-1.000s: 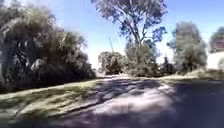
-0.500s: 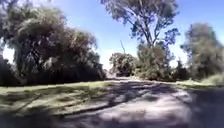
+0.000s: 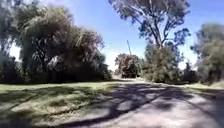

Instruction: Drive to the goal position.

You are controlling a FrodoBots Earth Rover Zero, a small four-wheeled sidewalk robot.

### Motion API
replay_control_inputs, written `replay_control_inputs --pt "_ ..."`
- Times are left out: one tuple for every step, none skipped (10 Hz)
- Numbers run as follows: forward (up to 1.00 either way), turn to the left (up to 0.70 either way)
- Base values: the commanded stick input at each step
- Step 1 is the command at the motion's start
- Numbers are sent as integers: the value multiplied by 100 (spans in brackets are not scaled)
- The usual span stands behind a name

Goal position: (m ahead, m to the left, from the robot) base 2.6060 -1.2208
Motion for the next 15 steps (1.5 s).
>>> replay_control_inputs --pt "100 0" --pt "100 0" --pt "100 -13" --pt "100 -26" --pt "100 -37" --pt "100 -38" --pt "100 -39" --pt "100 -21" --pt "100 -28" --pt "100 -34" --pt "100 -35" --pt "100 -32" --pt "100 -29" --pt "100 -26" --pt "100 -23"
